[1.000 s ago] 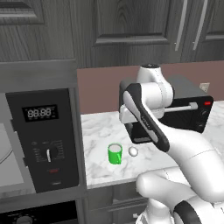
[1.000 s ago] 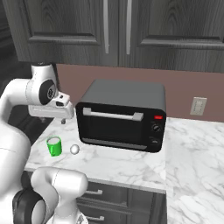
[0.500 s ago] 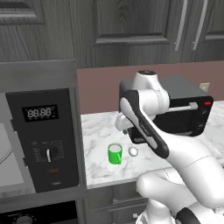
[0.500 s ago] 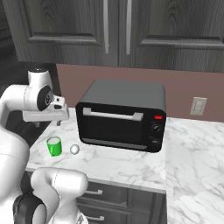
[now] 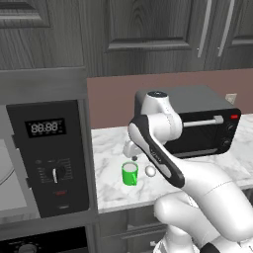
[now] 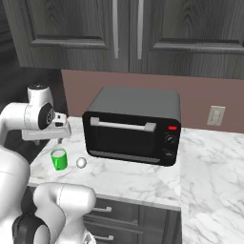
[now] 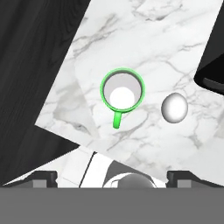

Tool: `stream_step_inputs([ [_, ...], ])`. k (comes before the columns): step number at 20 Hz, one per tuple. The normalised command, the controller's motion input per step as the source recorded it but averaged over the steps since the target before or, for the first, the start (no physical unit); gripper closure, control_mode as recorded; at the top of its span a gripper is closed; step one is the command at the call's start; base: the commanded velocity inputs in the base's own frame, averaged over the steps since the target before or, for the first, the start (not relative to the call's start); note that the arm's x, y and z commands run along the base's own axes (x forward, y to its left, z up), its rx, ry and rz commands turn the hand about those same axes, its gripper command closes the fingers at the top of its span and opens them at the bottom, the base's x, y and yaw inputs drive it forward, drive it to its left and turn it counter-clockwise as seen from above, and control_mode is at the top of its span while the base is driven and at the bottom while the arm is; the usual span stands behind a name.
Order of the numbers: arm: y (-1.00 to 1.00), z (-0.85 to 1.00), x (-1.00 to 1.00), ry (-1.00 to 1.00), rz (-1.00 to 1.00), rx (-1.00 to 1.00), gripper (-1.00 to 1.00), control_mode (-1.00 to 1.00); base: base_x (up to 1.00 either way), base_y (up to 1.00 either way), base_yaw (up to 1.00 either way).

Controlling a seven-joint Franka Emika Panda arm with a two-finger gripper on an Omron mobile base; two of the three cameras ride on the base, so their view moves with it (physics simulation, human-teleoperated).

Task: Pick the mug from the counter and place it inside the microwave. Then close the microwave.

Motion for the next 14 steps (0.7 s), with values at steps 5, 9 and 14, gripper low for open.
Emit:
stream_step_inputs([
  [5, 0.11, -0.26, 0.00, 0.00, 0.00, 0.00, -1.00, -1.00, 0.00, 0.00, 0.00],
  [9, 0.02, -0.39, 0.00, 0.00, 0.00, 0.00, -1.00, -1.00, 0.00, 0.00, 0.00],
  [14, 0.00, -0.28, 0.00, 0.00, 0.00, 0.00, -1.00, -1.00, 0.00, 0.00, 0.00],
])
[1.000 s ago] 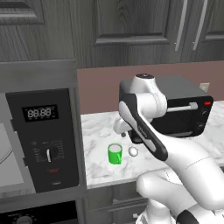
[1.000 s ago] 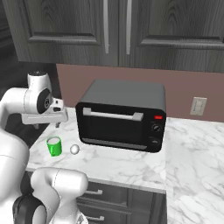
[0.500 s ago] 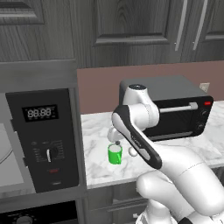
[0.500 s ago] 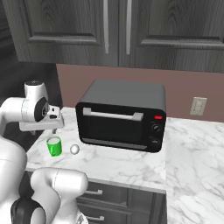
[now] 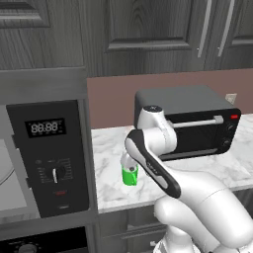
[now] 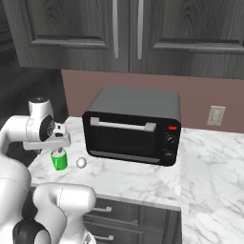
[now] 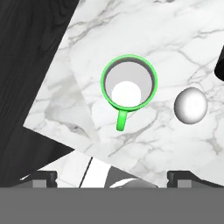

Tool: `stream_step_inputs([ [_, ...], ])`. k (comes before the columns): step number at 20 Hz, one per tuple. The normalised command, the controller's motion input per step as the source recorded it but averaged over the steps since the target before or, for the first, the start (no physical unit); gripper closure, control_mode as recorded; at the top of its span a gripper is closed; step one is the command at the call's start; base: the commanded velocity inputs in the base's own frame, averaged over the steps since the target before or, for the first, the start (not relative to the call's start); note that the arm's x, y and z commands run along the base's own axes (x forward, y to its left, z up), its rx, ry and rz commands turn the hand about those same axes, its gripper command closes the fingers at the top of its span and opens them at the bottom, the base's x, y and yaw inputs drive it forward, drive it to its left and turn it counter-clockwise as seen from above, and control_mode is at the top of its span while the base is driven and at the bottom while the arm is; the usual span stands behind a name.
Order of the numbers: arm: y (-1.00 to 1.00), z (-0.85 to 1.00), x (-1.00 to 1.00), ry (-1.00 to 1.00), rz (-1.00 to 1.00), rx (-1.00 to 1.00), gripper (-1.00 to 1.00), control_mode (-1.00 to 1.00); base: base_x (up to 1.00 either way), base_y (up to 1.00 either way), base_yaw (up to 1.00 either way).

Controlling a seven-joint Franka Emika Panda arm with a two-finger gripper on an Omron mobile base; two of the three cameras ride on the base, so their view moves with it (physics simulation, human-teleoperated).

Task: Pick the mug from the counter and place it inside the microwave. Then close the microwave.

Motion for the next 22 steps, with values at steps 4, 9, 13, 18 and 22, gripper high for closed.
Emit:
stream_step_inputs([
  [4, 0.00, -0.31, 0.00, 0.00, 0.00, 0.00, -1.00, -1.00, 0.00, 0.00, 0.00],
  [9, 0.00, -0.28, 0.00, 0.01, 0.00, 0.00, -1.00, -1.00, 0.00, 0.00, 0.00],
  [13, 0.00, -0.23, 0.00, 0.01, -0.01, 0.00, -1.00, -1.00, 0.00, 0.00, 0.00],
  [18, 0.01, -0.13, 0.00, 0.00, -0.08, 0.00, -1.00, -1.00, 0.00, 0.00, 0.00],
  [22, 0.02, -0.06, 0.03, 0.00, -0.13, 0.00, -1.00, -1.00, 0.00, 0.00, 0.00],
])
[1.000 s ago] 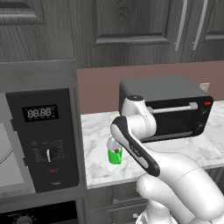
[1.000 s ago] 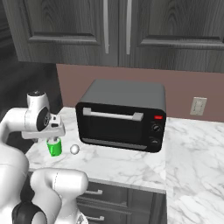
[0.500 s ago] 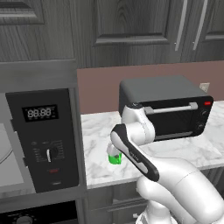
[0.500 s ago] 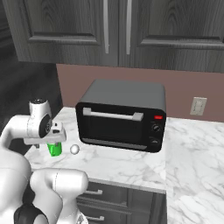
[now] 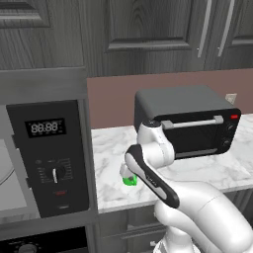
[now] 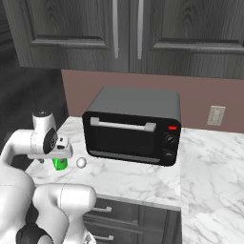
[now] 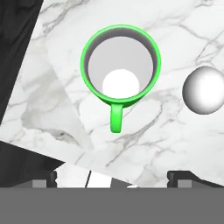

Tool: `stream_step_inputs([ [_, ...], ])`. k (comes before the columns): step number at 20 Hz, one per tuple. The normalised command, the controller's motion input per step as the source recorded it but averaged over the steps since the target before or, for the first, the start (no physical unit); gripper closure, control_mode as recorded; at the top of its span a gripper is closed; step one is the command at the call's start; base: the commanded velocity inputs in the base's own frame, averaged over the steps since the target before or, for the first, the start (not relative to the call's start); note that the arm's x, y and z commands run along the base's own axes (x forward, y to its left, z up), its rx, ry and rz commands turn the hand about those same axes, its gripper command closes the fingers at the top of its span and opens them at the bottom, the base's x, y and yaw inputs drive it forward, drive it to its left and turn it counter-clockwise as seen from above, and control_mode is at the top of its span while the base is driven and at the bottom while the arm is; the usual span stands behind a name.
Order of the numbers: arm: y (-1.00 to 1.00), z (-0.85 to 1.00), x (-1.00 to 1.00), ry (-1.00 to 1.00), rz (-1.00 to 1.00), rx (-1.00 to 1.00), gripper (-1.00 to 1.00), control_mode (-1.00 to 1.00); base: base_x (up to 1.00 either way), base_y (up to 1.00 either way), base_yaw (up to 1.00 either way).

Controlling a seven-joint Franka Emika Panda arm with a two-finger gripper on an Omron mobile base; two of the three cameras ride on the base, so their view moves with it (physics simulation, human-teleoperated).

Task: Pick the mug from the counter and place it inside the microwave. Then close the microwave.

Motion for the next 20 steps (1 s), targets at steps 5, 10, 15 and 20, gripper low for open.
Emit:
stream_step_inputs([
  [5, 0.09, -0.03, 0.10, 0.00, -0.15, 0.00, -1.00, -1.00, 0.00, 0.00, 0.00],
  [10, 0.08, -0.01, 0.14, 0.00, -0.10, 0.00, -1.00, -1.00, 0.00, 0.00, 0.00],
  [15, 0.00, 0.00, 0.06, 0.00, 0.00, 0.00, -1.00, -1.00, 0.00, 0.00, 0.00],
  [20, 0.00, 0.00, 0.00, 0.00, 0.00, 0.00, -1.00, -1.00, 0.00, 0.00, 0.00],
])
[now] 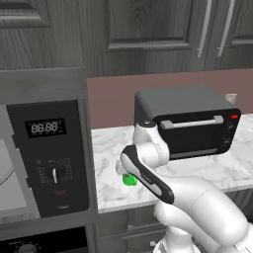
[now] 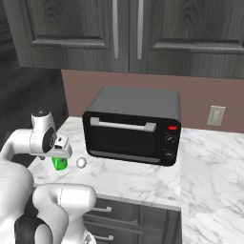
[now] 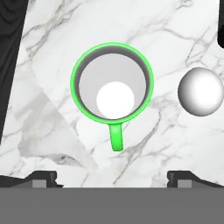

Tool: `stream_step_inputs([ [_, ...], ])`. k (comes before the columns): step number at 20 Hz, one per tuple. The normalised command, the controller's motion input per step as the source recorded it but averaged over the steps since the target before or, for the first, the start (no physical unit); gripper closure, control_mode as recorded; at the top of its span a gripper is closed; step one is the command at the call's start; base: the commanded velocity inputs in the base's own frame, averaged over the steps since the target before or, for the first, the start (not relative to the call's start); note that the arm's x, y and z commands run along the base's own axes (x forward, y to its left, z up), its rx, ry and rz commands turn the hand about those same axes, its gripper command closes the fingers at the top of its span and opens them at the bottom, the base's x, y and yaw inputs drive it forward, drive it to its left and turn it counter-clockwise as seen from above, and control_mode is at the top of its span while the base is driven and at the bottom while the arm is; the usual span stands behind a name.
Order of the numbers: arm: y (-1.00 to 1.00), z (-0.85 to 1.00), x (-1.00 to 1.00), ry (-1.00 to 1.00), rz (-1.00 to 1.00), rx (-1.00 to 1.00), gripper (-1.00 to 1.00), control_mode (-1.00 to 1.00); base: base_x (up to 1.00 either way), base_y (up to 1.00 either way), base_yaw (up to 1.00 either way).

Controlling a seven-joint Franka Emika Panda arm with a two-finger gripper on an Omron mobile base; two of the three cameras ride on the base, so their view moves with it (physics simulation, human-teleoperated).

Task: Pick the mug from the counter and place it inside the microwave. Then close the microwave.

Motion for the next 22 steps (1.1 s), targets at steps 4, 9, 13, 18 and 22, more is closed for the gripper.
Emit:
stream_step_inputs([
  [4, -0.01, -0.06, 0.05, 0.00, 0.00, 0.00, -1.00, -1.00, 0.00, 0.00, 0.00],
  [9, -0.02, -0.08, 0.04, 0.00, 0.01, 0.00, -1.00, -1.00, 0.00, 0.00, 0.00],
  [13, 0.00, -0.06, 0.00, 0.00, 0.00, 0.00, -1.00, -1.00, 0.00, 0.00, 0.00],
  [18, 0.00, -0.15, 0.10, 0.00, 0.02, 0.00, -1.00, -1.00, 0.00, 0.00, 0.00],
  [22, 0.00, -0.18, 0.14, 0.00, 0.02, 0.00, -1.00, -1.00, 0.00, 0.00, 0.00],
])
